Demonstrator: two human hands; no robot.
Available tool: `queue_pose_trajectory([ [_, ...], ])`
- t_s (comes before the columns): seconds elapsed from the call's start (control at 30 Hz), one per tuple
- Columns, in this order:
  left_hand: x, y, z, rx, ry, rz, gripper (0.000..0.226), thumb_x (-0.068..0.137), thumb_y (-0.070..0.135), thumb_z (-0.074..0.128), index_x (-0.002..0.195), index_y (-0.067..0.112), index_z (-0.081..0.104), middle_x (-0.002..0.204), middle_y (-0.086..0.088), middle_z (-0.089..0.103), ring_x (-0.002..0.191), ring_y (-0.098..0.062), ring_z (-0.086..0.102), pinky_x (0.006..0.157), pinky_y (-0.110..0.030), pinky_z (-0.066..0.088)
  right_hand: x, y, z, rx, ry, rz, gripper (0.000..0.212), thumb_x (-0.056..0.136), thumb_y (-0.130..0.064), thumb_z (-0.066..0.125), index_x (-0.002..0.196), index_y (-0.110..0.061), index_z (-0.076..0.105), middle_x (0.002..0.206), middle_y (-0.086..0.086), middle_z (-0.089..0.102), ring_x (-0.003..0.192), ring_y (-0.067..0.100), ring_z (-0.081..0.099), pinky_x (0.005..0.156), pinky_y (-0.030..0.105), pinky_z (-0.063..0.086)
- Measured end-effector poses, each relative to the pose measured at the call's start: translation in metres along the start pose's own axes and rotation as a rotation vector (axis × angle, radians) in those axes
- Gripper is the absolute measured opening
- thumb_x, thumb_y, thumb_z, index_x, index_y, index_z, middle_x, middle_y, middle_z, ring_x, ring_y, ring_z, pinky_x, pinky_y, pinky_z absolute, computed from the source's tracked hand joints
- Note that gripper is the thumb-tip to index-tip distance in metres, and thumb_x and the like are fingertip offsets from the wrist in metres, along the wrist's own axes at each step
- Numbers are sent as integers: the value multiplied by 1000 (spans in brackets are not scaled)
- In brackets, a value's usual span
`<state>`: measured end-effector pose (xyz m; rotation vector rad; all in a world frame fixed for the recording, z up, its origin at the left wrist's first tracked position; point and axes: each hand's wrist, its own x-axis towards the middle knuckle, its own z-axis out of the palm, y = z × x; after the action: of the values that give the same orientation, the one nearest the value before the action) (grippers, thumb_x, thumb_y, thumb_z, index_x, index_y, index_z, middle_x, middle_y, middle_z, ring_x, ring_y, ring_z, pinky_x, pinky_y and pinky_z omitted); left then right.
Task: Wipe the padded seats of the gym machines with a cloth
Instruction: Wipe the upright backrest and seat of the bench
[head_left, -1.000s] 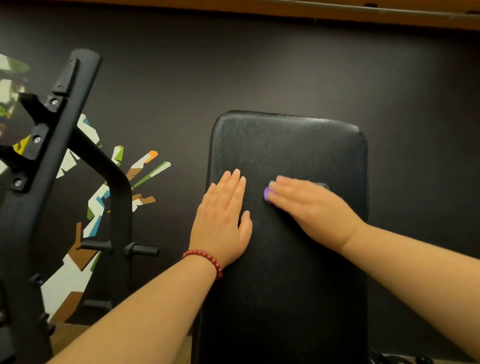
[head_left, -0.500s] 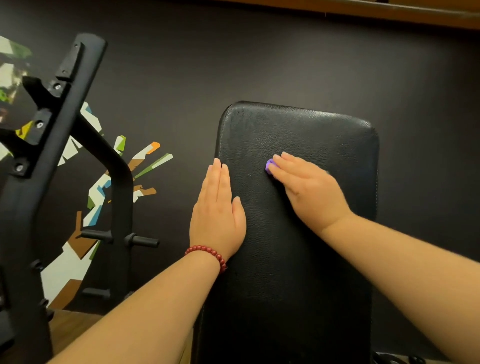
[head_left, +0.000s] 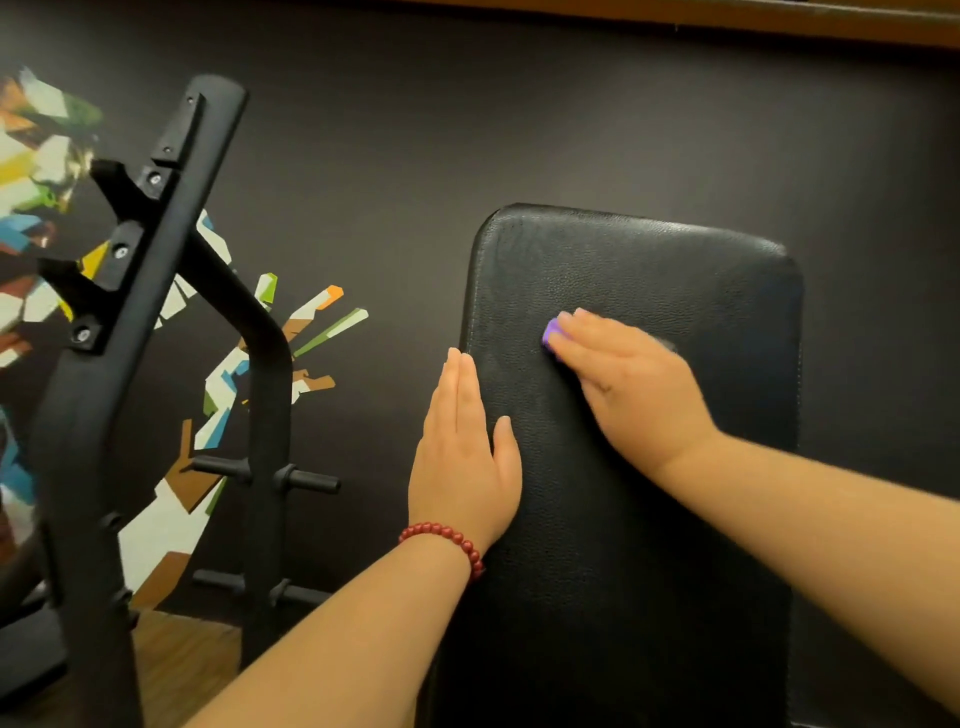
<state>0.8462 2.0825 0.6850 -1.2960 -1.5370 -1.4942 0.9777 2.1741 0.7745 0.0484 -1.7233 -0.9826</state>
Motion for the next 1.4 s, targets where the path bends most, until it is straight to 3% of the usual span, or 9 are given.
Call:
queue_pose_trajectory([
  [0.07,-1,-1,0,-27,7,-13,66,102,28,37,154,21,-3,160,12,-6,134,11,-8,103,-5,-8,-13,-17,6,59,-37,-84,34,90,-7,46,113,-2,70,119,13,67,116,24,57,109,24,31],
  [0.2,-5,-3,-1,-55,-8,-28,65,103,29,35,153,24,-6,161,12,-5,132,12,-7,107,-9,-1,-11,-6,1,104,-142,-216,33,94,-12,47,118,-7,69,123,8,66,115,27,63,100,35,46],
  [0.4,-5,-2,-1,-86,-14,-79,66,103,31,35,153,24,-7,162,10,-1,145,0,2,108,-13,4,6,-22,14,73,69,64,33,86,-5,48,108,-2,73,113,13,70,108,28,65,101,24,37],
  [0.6,-18,-7,-5,-172,-97,-184,65,103,35,33,153,29,-7,161,12,7,145,-2,11,104,-13,12,4,-21,12,141,-84,-179,33,91,-10,48,112,-6,72,118,9,69,110,27,65,99,32,43],
  [0.77,-18,-7,-7,-198,-104,-188,65,103,33,34,153,29,-7,160,13,9,144,-3,16,107,-17,20,26,-29,20,74,49,23,35,84,-5,46,106,-2,74,110,13,71,102,31,68,96,28,39],
  [0.97,-19,-8,-9,-208,-121,-214,64,103,29,36,154,29,-3,161,10,9,145,-7,18,116,-29,27,8,-38,21,212,-123,-245,32,88,-8,49,109,-3,72,115,11,70,108,29,66,97,36,49],
  [1.07,-20,-6,-11,-197,-135,-213,63,103,27,34,153,29,-5,161,10,8,145,-9,19,116,-32,27,15,-23,14,161,-161,-326,32,89,-9,49,110,-6,73,115,8,70,108,28,66,94,36,52],
  [1.23,-19,-5,-11,-174,-145,-221,65,104,25,33,153,29,-9,162,11,3,146,-8,17,117,-29,26,27,-26,19,102,56,33,33,85,-5,48,106,-4,74,109,11,72,102,30,68,94,30,41],
  [1.4,-25,-9,-11,-202,-161,-203,65,103,20,36,153,27,-5,161,11,4,146,-5,11,113,-19,16,-8,-42,15,204,-92,-202,31,90,-9,50,111,-4,72,117,10,69,110,26,64,101,30,40],
])
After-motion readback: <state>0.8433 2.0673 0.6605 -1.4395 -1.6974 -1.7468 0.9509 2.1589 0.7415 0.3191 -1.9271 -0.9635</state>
